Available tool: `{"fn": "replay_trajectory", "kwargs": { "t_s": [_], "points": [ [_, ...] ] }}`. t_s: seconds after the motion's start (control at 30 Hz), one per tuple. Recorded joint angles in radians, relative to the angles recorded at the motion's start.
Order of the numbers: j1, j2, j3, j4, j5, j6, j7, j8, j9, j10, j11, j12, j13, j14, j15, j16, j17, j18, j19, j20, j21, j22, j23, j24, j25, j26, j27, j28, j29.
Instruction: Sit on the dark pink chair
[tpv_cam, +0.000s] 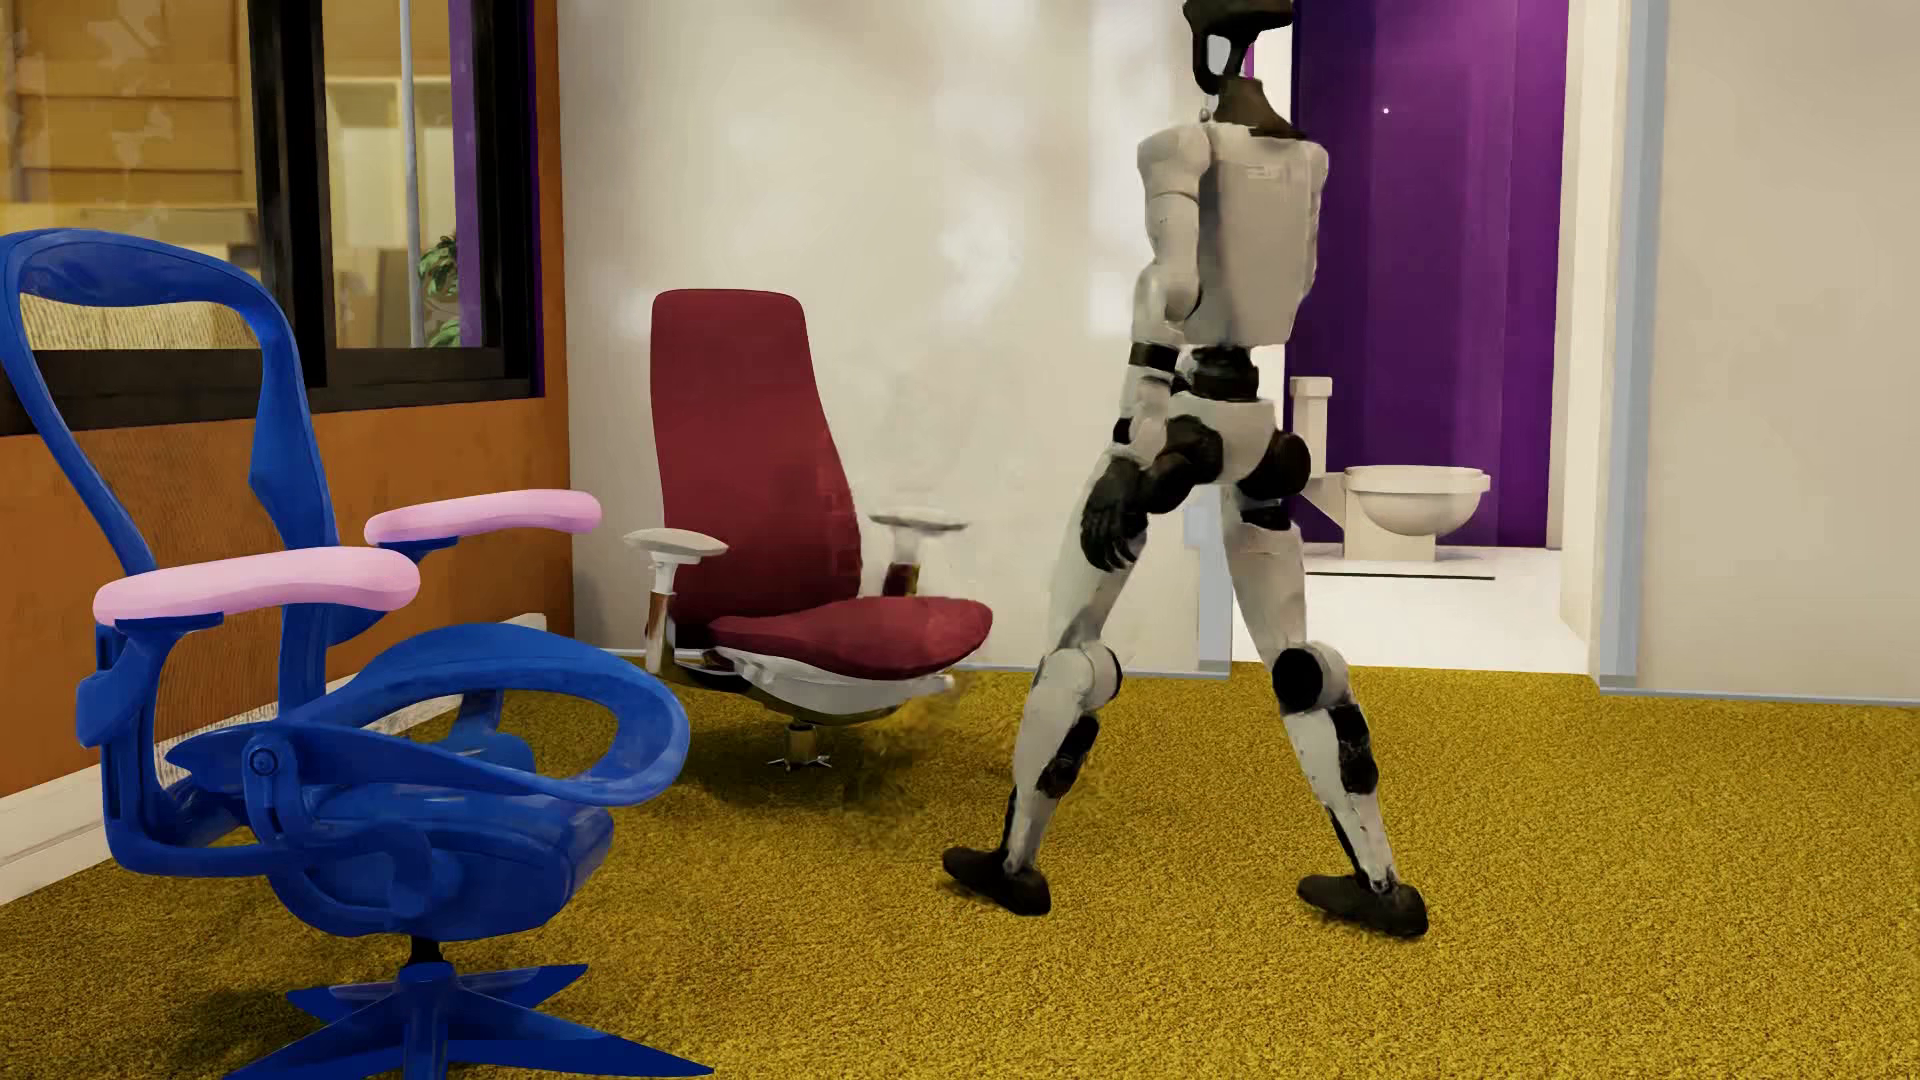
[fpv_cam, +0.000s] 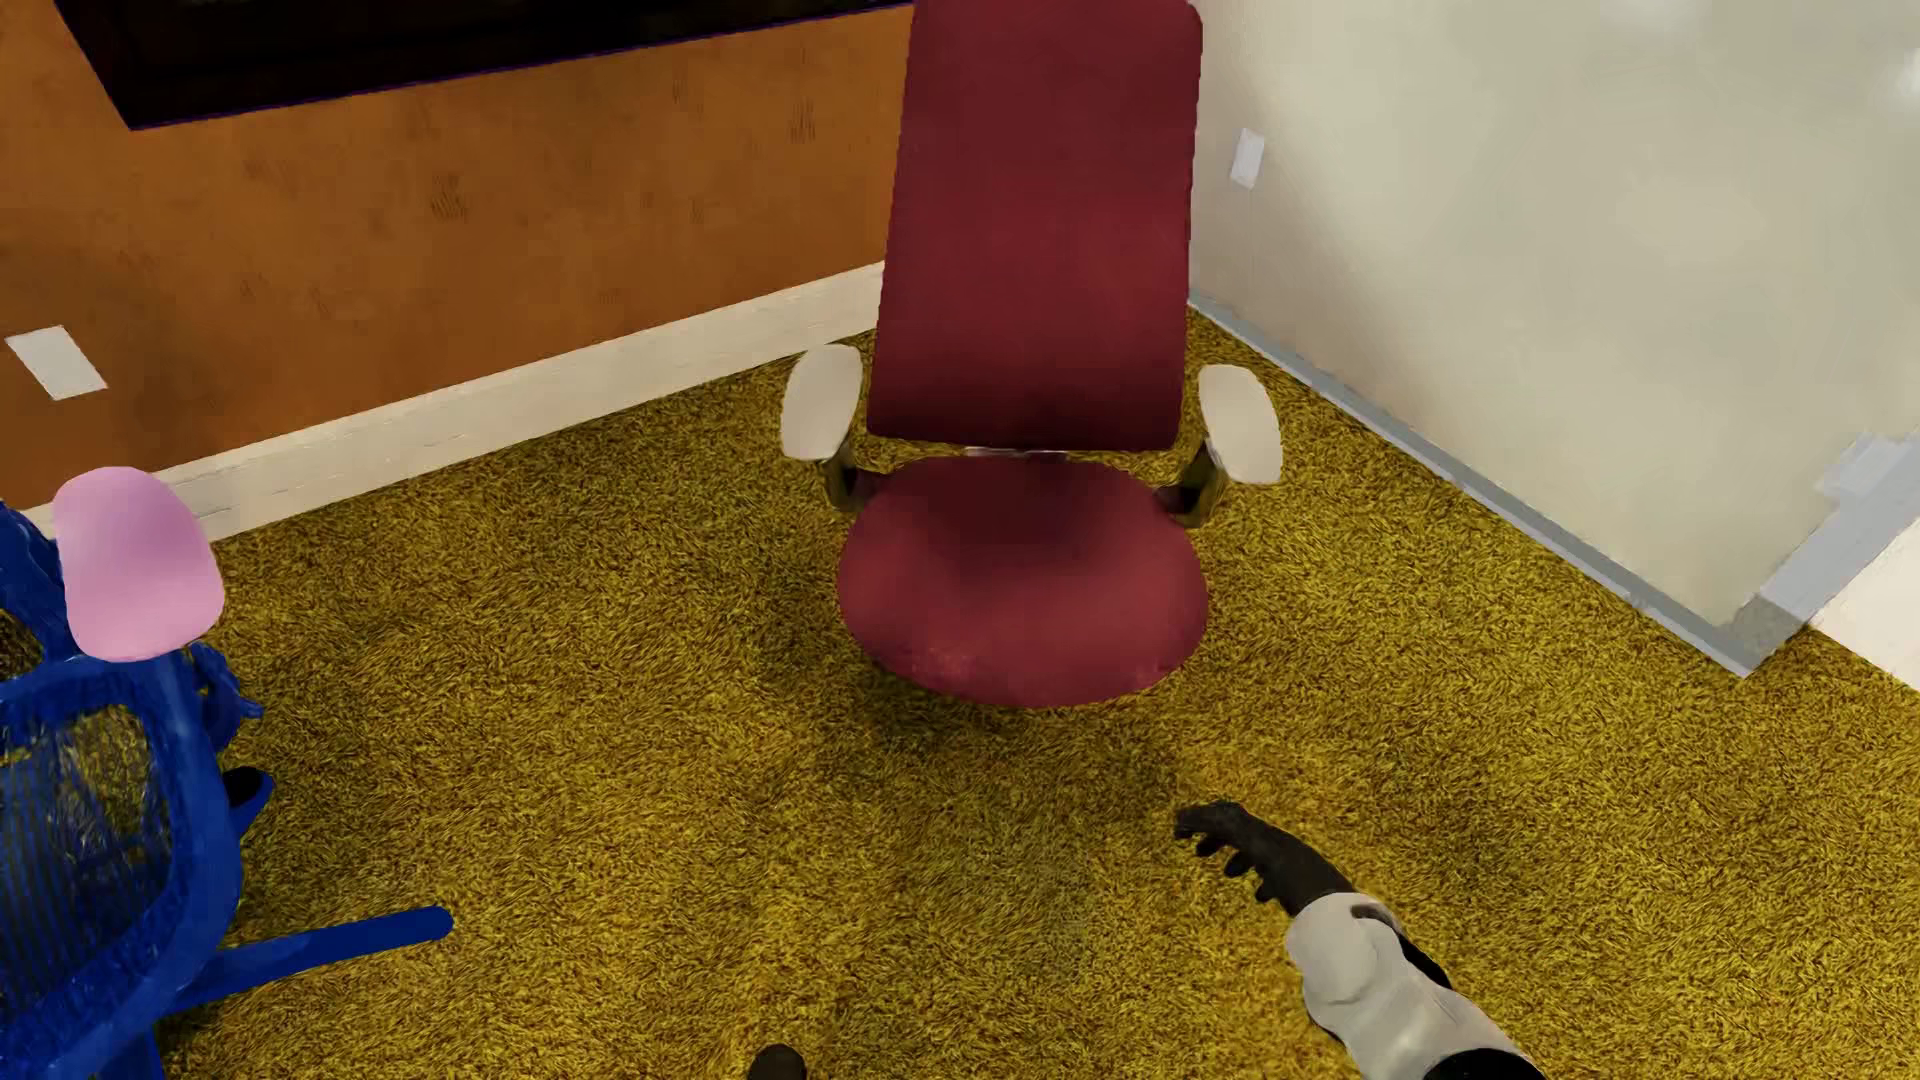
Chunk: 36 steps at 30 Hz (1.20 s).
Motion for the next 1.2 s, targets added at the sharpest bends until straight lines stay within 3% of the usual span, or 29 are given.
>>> {"fn": "replay_trajectory", "kwargs": {
  "t_s": [0.07,0.1,0.17,0.2,0.23,0.27,0.3,0.33,0.37,0.4,0.43,0.47,0.5,0.57,0.6,0.67,0.7,0.77,0.83,0.87,0.9,0.93,0.97,1.0,1.03,1.07,1.1,1.13,1.2],
  "points": [
    [-0.009,0.056,0.010,0.009,-0.040,0.007,-0.052,0.019,0.003,0.129,0.082,0.047,0.005,0.087,-0.044,0.005,-0.003,-0.119,0.057,0.029,0.009,0.010,-0.060,-0.012,-0.017,-0.027,-0.011,-0.017,0.011],
    [-0.023,0.024,0.008,0.002,-0.071,-0.007,-0.014,0.039,-0.009,0.217,0.188,0.045,0.022,0.082,-0.065,0.010,0.015,-0.092,0.064,0.041,-0.026,0.019,-0.076,0.009,-0.064,-0.019,0.007,-0.026,0.028],
    [0.111,-0.094,-0.021,-0.005,-0.137,-0.004,0.045,0.063,0.031,0.237,0.571,0.002,0.056,-0.023,0.070,-0.002,0.056,-0.061,0.158,0.034,-0.049,0.035,0.005,0.074,-0.074,-0.051,-0.019,-0.020,0.013],
    [0.154,-0.219,-0.050,-0.009,-0.161,0.002,0.046,0.097,0.022,0.211,0.784,-0.030,0.084,-0.047,0.144,-0.005,0.053,-0.036,0.201,0.012,-0.051,0.022,0.013,0.089,-0.053,-0.030,-0.020,-0.035,0.068],
    [0.197,-0.345,-0.068,-0.011,-0.168,0.000,0.069,0.096,0.035,0.201,0.971,-0.075,0.094,-0.088,0.172,0.011,0.071,-0.021,0.142,-0.013,-0.060,0.001,0.070,0.131,-0.123,-0.057,0.006,-0.009,0.063],
    [0.246,-0.441,-0.094,-0.020,-0.162,0.011,0.108,0.091,0.045,0.181,1.070,-0.123,0.112,-0.095,0.141,0.035,0.079,0.032,0.089,-0.037,-0.092,-0.037,0.112,0.159,-0.125,-0.052,-0.002,-0.050,0.117],
    [0.302,-0.541,-0.109,-0.031,-0.158,0.020,0.115,0.105,0.067,0.143,1.104,-0.179,0.135,-0.107,0.135,0.052,0.091,0.061,0.077,-0.077,-0.106,-0.056,0.155,0.157,-0.160,-0.082,0.027,-0.055,0.084],
    [0.365,-0.613,-0.136,-0.048,-0.153,0.016,0.143,0.098,0.085,0.091,1.087,-0.246,0.159,-0.134,0.106,0.084,0.108,0.060,0.124,-0.103,-0.144,-0.051,0.217,0.185,-0.159,-0.102,0.032,-0.053,0.079],
    [0.415,-0.673,-0.157,-0.058,-0.132,0.012,0.155,0.116,0.087,0.042,0.990,-0.291,0.196,-0.142,0.091,0.112,0.121,0.081,0.139,-0.148,-0.170,-0.061,0.258,0.167,-0.140,-0.077,0.038,-0.028,0.075],
    [0.479,-0.702,-0.176,-0.073,-0.108,0.009,0.168,0.124,0.094,-0.023,0.836,-0.339,0.217,-0.152,0.088,0.155,0.125,0.073,0.121,-0.160,-0.201,-0.077,0.302,0.147,-0.134,-0.112,0.047,-0.039,0.066],
    [0.522,-0.682,-0.188,-0.082,-0.092,0.002,0.176,0.116,0.086,-0.039,0.624,-0.363,0.259,-0.179,0.123,0.196,0.121,0.078,0.087,-0.194,-0.225,-0.085,0.325,0.153,-0.125,-0.086,0.061,0.011,0.067],
    [0.584,-0.616,-0.190,-0.111,-0.030,-0.009,0.197,0.028,0.103,-0.049,0.409,-0.389,0.290,-0.210,0.202,0.234,0.102,0.091,-0.038,-0.192,-0.232,-0.101,0.330,0.123,-0.129,-0.161,0.046,-0.042,0.055],
    [0.599,-0.588,-0.183,-0.142,0.050,-0.034,0.233,-0.074,0.102,-0.018,0.291,-0.413,0.320,-0.250,0.287,0.269,0.094,0.113,-0.197,-0.176,-0.273,-0.112,0.333,0.102,-0.149,-0.156,0.060,-0.031,0.041],
    [0.613,-0.566,-0.163,-0.196,0.083,-0.034,0.203,-0.032,0.095,0.034,0.279,-0.419,0.357,-0.228,0.236,0.287,0.035,0.147,-0.274,-0.129,-0.283,-0.129,0.316,0.078,-0.137,-0.151,0.074,-0.014,0.049],
    [0.506,-0.524,-0.167,-0.162,0.096,0.006,0.176,0.021,0.098,0.298,0.244,-0.401,0.362,-0.244,0.260,0.253,0.004,0.112,-0.246,-0.130,-0.286,-0.140,0.318,0.038,-0.108,-0.136,0.071,0.028,0.039],
    [0.295,-0.426,-0.129,-0.058,0.117,0.006,0.163,-0.022,0.136,0.856,0.194,-0.416,0.347,-0.262,0.198,0.222,-0.005,-0.063,-0.264,-0.131,-0.306,-0.115,0.309,0.004,-0.088,-0.112,0.100,0.019,0.020],
    [0.201,-0.441,-0.108,-0.052,0.083,-0.008,0.205,-0.009,0.122,1.011,0.227,-0.389,0.318,-0.290,0.144,0.213,-0.026,-0.035,-0.216,-0.105,-0.279,-0.130,0.299,0.036,-0.060,-0.125,0.055,0.000,0.033],
    [0.099,-0.400,-0.097,-0.017,0.073,-0.005,0.112,0.032,0.146,1.125,0.254,-0.314,0.244,-0.361,0.105,0.145,-0.005,-0.011,-0.181,-0.104,-0.216,-0.152,0.275,0.042,-0.017,-0.140,0.056,0.014,-0.005],
    [0.003,-0.401,-0.071,-0.026,0.052,0.006,0.011,0.086,0.148,0.999,0.244,-0.300,0.177,-0.326,0.083,0.060,0.017,0.054,-0.128,-0.129,-0.170,-0.118,0.184,0.051,-0.021,-0.135,0.011,-0.006,-0.012],
    [-0.003,-0.413,-0.066,-0.020,0.046,0.006,-0.016,0.096,0.151,0.866,0.240,-0.274,0.163,-0.381,0.087,0.028,0.036,0.048,-0.089,-0.126,-0.136,-0.127,0.125,0.090,-0.064,-0.112,0.040,-0.003,-0.002],
    [0.032,-0.452,-0.066,-0.030,0.015,0.002,-0.040,0.114,0.129,0.638,0.264,-0.238,0.154,-0.309,0.083,-0.001,0.042,0.086,-0.040,-0.140,-0.071,-0.151,0.056,0.102,-0.055,-0.134,-0.008,-0.024,0.020],
    [0.043,-0.485,-0.076,-0.022,0.016,0.013,-0.078,0.126,0.135,0.486,0.273,-0.239,0.119,-0.266,0.077,-0.021,0.054,0.037,-0.009,-0.136,-0.019,-0.153,0.014,0.128,-0.104,-0.140,-0.037,0.001,0.027],
    [0.040,-0.532,-0.090,-0.005,0.049,0.029,-0.162,0.194,0.106,0.422,0.268,-0.227,0.113,-0.249,0.095,-0.021,0.074,0.026,0.005,-0.158,0.007,-0.184,-0.032,0.085,-0.099,-0.064,-0.038,0.035,0.133],
    [0.086,-0.538,-0.084,0.020,0.079,0.029,-0.180,0.265,0.147,0.448,0.255,-0.241,0.080,-0.299,0.136,-0.017,0.085,-0.031,0.016,-0.142,0.061,-0.189,-0.063,0.098,-0.122,-0.074,-0.059,0.028,0.186],
    [0.076,-0.626,-0.102,0.043,0.085,0.012,-0.084,0.287,0.176,0.434,0.290,-0.267,0.029,-0.331,0.176,0.002,0.105,-0.038,0.040,-0.145,0.092,-0.207,-0.089,0.111,-0.129,-0.091,-0.058,0.047,0.139],
    [0.020,-0.766,-0.127,0.008,0.058,-0.008,0.001,0.263,0.159,0.425,0.382,-0.268,0.021,-0.285,0.186,0.015,0.120,0.028,0.065,-0.136,0.085,-0.239,-0.103,0.169,-0.154,-0.062,-0.049,0.014,0.132],
    [0.002,-0.790,-0.132,0.032,0.069,-0.022,0.026,0.260,0.193,0.493,0.408,-0.273,0.018,-0.371,0.151,0.049,0.158,-0.034,0.016,-0.139,0.073,-0.238,-0.098,0.161,-0.166,-0.165,-0.034,0.041,0.107],
    [-0.028,-0.806,-0.140,0.003,0.024,-0.028,-0.001,0.249,0.226,0.539,0.457,-0.279,0.033,-0.362,0.104,0.068,0.161,0.008,0.014,-0.174,0.057,-0.284,-0.116,0.159,-0.158,-0.086,0.053,0.063,0.050],
    [-0.079,-0.848,-0.110,-0.017,-0.040,-0.017,0.004,0.253,0.269,0.631,0.646,-0.313,0.058,-0.366,0.053,0.048,0.119,0.084,0.026,-0.140,0.055,-0.275,-0.116,0.163,-0.144,-0.063,0.045,0.079,-0.013]
  ]
}}
